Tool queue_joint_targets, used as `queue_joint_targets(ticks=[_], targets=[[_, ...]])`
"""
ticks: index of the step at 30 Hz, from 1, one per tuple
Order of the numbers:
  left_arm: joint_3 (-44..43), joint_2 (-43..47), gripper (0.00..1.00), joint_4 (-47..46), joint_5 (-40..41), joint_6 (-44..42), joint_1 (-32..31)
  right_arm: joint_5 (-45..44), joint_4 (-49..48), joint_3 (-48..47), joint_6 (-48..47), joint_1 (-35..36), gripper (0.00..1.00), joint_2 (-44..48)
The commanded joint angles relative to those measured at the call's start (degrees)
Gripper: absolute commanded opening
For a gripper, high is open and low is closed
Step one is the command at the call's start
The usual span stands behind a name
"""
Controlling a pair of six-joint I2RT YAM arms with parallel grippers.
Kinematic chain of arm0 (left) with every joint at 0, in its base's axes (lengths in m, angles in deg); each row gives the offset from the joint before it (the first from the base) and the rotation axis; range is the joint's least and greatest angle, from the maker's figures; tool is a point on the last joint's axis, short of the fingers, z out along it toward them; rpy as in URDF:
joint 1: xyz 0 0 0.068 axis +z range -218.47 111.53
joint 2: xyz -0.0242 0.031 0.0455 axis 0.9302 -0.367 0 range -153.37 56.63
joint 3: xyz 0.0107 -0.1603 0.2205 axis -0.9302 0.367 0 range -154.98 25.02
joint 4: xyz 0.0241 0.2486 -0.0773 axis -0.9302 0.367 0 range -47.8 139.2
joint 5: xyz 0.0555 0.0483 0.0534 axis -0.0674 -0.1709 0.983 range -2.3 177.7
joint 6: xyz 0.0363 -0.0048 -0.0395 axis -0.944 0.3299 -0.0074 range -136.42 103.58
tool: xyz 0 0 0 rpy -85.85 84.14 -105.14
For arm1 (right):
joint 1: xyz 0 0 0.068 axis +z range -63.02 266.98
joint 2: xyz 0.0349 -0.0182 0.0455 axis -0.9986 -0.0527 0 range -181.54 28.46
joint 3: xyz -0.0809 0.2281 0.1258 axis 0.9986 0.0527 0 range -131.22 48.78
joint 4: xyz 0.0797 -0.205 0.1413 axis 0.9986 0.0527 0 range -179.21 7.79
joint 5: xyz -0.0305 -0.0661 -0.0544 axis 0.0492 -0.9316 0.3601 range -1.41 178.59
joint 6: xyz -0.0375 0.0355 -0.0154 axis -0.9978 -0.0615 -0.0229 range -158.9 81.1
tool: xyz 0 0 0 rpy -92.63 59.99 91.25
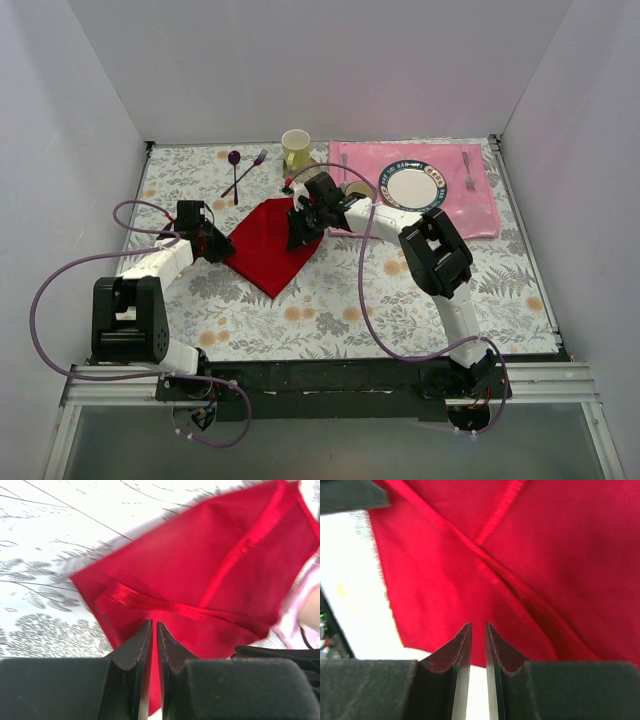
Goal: Fold the napkin, place the utensils inside, and roll it up
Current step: Roll the napkin with the utensil
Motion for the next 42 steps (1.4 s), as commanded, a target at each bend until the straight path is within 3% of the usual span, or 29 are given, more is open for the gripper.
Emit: queue_joint_targets(ticks=[1,11,12,13,15,16,20,23,29,33,42], targets=[[0.03,-1.13,0.08,-0.50,4.67,-1.61,0.36,-4.14,1.35,-1.66,-3.49,0.23,0.24,-2.80],[-4.27,1.58,0.12,3.01,7.05,-1.97,0.36,-11.26,8.38,-7.37,-8.42,1.81,0.26,-1.75],[-4.54,3.16,0.16,3.45,7.05,-1.44,0.36,-13.44,8.99,-7.82,-8.86,2.43,0.27,-0.36],[-5.49,6.57,0.30,3.71,7.05,-1.35,0.36,-14.51,10.39,-8.43,-9.56,3.82,0.29,0.35],[-6.99,8.70,0.43,5.81,8.98,-1.35,0.36,-18.36,11.89,-10.36,-10.35,5.41,0.37,2.20],[-8.22,9.15,0.58,7.13,9.24,-1.44,0.36,-19.95,13.47,-10.89,-10.53,7.33,0.40,2.56],[-16.73,5.30,0.77,19.86,16.67,3.47,2.10,-26.46,15.15,-13.36,-12.72,12.79,0.66,3.79],[-16.50,5.02,0.77,27.26,16.56,11.46,5.62,-31.82,13.93,-12.92,-13.17,17.10,0.77,3.62],[-7.62,10.47,0.77,25.69,13.55,19.04,14.85,-40.00,13.74,-17.21,-17.91,23.96,0.78,-1.65],[-8.49,10.29,0.77,28.49,15.75,22.02,15.57,-45.80,15.85,-22.05,-20.28,26.69,0.76,-6.39],[-5.68,10.91,0.79,27.19,14.96,24.31,15.92,-48.00,16.38,-23.82,-22.04,27.66,0.72,-11.41]])
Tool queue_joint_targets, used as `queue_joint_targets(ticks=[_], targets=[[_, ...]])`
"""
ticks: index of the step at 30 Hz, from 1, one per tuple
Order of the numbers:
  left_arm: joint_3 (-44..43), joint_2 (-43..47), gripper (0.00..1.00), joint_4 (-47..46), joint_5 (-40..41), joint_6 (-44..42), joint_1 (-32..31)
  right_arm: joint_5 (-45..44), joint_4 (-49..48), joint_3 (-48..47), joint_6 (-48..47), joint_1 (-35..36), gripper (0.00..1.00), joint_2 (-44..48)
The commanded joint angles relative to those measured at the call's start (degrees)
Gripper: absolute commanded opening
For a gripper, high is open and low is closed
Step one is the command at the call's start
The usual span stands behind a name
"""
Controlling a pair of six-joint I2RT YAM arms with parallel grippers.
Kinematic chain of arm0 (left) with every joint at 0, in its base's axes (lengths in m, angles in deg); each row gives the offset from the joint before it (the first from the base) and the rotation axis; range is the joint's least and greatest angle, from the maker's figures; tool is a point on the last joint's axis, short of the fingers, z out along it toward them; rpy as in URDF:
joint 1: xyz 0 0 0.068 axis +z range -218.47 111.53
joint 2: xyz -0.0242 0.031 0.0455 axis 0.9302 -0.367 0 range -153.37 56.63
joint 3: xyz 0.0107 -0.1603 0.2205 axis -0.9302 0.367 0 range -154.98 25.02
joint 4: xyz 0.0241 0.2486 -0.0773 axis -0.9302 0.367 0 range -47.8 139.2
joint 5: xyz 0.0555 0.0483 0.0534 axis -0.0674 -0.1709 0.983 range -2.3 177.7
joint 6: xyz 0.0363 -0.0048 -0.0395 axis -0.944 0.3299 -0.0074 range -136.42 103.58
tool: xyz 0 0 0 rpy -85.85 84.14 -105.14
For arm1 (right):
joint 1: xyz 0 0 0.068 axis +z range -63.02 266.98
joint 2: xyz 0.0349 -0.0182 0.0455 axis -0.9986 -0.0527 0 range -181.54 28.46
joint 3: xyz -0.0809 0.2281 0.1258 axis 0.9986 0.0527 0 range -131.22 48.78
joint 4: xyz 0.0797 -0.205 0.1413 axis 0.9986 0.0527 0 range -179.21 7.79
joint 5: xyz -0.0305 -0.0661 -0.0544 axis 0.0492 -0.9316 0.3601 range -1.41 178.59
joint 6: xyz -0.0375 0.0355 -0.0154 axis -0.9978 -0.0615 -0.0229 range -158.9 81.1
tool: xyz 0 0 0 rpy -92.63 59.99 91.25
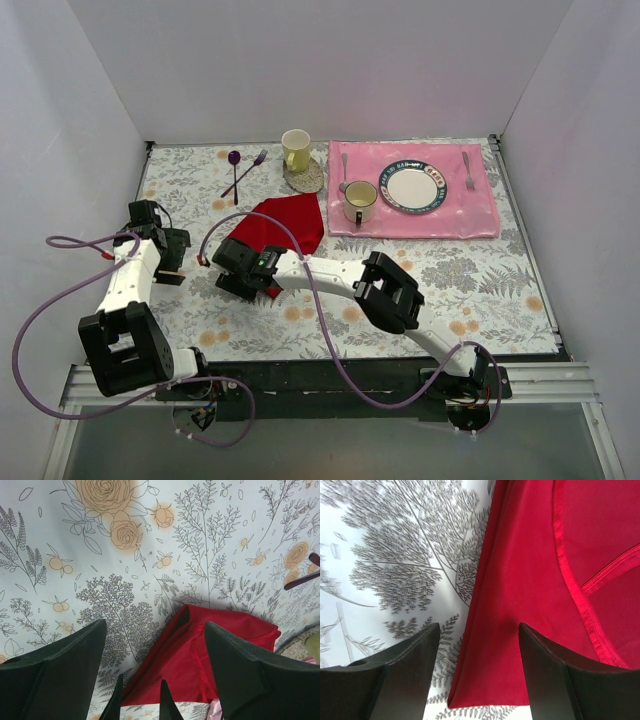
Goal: Fold the napkin, place the utensils inside, and roll it up
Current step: Roll the napkin with the utensil
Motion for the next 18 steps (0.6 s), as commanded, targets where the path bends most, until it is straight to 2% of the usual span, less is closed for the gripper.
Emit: queue_joint_targets(ticks=[1,6,10,18], targets=[[1.47,2.97,0.79,-0.29,0.53,1.71,0.25,-3.79,0.36,-2.81,-1.74,-0.28,0.71,-1.45],[2.43,3.06,0.82,-2.22,-1.05,0.22,0.25,-5.63,-0.78,-1.67,-2.36,-0.28,0.68,-2.42],[4.36,3.24,0.83,-4.59,-4.65,-1.54,0.25,-5.72,-1.48,-0.45,-1.83,-0.45,0.61,-2.59],[10.25,4.30,0.92,-14.61,-14.58,-9.26,0.33,-2.04,-4.30,2.55,-0.60,-1.86,0.36,-2.07]])
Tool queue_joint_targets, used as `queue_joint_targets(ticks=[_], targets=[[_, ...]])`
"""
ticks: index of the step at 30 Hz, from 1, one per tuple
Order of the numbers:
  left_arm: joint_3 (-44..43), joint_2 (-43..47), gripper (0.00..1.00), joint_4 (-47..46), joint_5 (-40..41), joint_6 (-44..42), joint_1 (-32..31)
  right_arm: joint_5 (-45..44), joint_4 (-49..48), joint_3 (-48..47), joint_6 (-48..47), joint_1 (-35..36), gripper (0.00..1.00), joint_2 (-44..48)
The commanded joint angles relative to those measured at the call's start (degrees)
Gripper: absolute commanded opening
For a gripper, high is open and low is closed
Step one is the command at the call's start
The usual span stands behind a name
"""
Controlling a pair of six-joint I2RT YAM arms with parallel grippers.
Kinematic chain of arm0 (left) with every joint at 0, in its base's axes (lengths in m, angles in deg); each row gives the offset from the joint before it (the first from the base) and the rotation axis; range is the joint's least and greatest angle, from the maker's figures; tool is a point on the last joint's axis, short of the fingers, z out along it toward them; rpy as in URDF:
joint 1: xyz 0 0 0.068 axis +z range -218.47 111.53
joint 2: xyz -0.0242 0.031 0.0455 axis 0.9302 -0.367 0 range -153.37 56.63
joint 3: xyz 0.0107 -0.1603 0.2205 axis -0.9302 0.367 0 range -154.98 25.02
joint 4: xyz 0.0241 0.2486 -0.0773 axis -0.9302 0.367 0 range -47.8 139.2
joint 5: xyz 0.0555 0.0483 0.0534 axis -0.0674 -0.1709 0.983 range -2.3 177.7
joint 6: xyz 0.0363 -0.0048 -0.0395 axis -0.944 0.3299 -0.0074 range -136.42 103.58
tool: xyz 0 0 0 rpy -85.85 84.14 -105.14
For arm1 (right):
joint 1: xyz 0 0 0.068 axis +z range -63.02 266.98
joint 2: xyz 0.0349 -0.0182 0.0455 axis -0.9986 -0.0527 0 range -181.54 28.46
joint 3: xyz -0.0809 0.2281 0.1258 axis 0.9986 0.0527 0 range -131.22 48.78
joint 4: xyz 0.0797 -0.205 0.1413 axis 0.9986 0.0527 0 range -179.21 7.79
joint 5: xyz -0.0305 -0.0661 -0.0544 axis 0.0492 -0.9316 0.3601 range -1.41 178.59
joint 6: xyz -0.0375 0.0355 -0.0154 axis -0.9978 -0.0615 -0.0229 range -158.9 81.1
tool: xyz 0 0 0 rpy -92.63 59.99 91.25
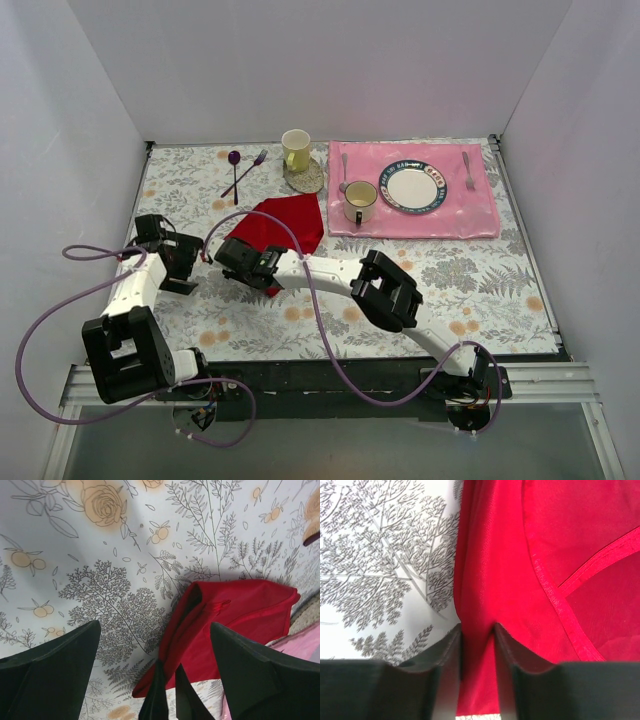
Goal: Fold the napkin, place the utensils inside, and roll it up
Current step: Roll the napkin with the utensil
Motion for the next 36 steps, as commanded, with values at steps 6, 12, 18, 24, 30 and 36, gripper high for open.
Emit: queue_joint_targets(ticks=[6,12,18,24,30,36], targets=[[5.99,4.19,0.98,-10.95,-12.59,-5.11,0.12,5.91,-3.85,4.38,2.75,-2.01,0.12,1.68],[9.50,6.74,0.98,-15.61,-16.98,-4.76,0.29,11.01,-3.85,4.90,4.33,-3.33,0.09,2.21],[11.00,6.22,0.98,-17.28,-19.70,-5.10,0.20,13.83,-4.02,5.78,5.91,-5.00,0.07,3.00],[12.67,3.67,0.92,-21.67,-22.43,-6.94,-0.15,19.97,-5.61,8.16,8.29,-7.81,0.06,4.94],[13.73,-2.30,0.90,-26.33,-25.51,-6.78,-1.81,29.73,-6.22,8.68,10.30,-10.01,0.05,4.85],[12.06,-7.13,0.86,-29.59,-24.11,-6.25,-5.15,39.13,-8.77,10.44,13.03,-12.56,0.04,4.59]])
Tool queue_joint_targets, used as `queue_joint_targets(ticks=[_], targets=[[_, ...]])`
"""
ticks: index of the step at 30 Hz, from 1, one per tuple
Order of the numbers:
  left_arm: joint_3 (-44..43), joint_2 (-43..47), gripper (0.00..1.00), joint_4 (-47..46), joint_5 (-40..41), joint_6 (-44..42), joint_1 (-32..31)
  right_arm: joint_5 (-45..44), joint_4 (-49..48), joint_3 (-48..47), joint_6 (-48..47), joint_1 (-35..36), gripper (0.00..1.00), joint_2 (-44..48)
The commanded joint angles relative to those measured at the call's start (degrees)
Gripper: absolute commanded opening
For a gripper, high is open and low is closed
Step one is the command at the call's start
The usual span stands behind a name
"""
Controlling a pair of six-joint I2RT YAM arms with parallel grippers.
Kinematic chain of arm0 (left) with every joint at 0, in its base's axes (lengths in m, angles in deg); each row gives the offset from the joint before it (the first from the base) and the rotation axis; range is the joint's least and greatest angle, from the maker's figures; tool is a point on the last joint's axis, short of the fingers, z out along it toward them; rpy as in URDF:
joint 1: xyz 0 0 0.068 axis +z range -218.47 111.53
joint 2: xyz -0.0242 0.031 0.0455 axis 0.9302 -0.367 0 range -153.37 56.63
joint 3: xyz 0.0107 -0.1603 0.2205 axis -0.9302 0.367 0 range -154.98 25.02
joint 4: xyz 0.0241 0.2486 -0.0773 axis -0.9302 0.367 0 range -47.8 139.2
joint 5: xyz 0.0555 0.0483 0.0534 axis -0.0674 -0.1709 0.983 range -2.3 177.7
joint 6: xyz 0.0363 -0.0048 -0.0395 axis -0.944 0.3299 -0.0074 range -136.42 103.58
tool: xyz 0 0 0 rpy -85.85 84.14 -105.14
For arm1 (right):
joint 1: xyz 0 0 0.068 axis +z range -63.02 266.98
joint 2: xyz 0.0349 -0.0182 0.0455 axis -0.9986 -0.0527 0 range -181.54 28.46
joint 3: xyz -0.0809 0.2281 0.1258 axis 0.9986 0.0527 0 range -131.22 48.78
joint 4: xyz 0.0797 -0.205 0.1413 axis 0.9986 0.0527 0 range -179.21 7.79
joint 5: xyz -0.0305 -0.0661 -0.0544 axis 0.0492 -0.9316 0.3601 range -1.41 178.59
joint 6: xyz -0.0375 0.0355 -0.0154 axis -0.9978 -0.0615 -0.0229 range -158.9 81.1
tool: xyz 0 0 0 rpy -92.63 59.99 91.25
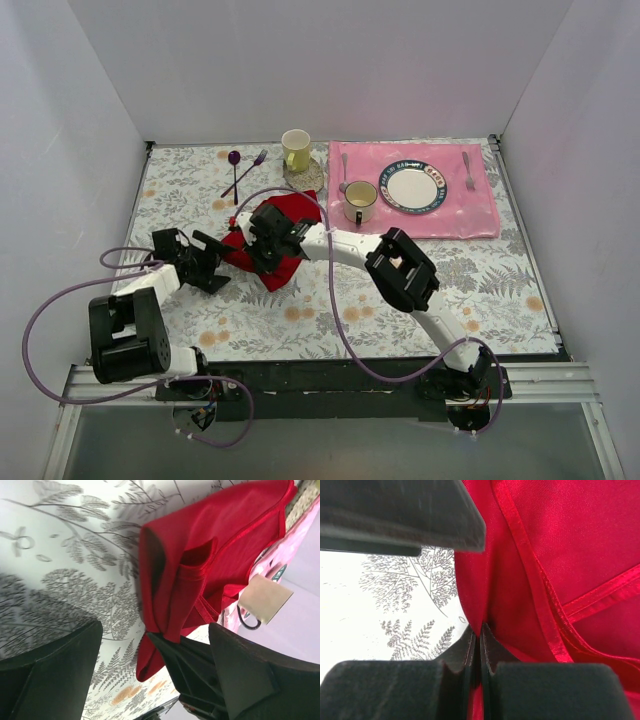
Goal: Fold the napkin, place the utensils inside, and roll it up
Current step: Roll the napkin with the utensil
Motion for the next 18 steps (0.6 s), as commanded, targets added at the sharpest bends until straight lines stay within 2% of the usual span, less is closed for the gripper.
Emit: queue_joint_targets(ticks=[1,5,9,12,13,18], targets=[[-1.71,-2.99,0.86,-2.73,1.27,-0.63,-2.49,9.09,0.19,2.42,2.87,-1.83,0.04,0.96],[-4.00,-6.50,0.74,-1.50,2.68,-1.94,-3.20,14.62,-2.71,4.88,4.37,-3.41,0.06,1.30],[-5.49,-8.44,0.50,0.26,5.05,-3.70,-3.64,18.41,-1.57,4.18,3.93,-4.73,0.08,0.52],[-6.19,-9.67,0.28,0.88,6.02,-4.32,-3.72,17.89,-1.05,4.44,3.23,-4.82,0.12,1.13],[-6.81,-9.85,0.19,1.23,6.11,-4.41,-3.81,17.01,0.96,4.10,3.05,-4.82,0.15,1.13],[-9.71,-10.99,0.06,4.83,5.94,-5.38,-4.25,9.99,4.05,2.95,1.82,-3.95,0.32,4.29]])
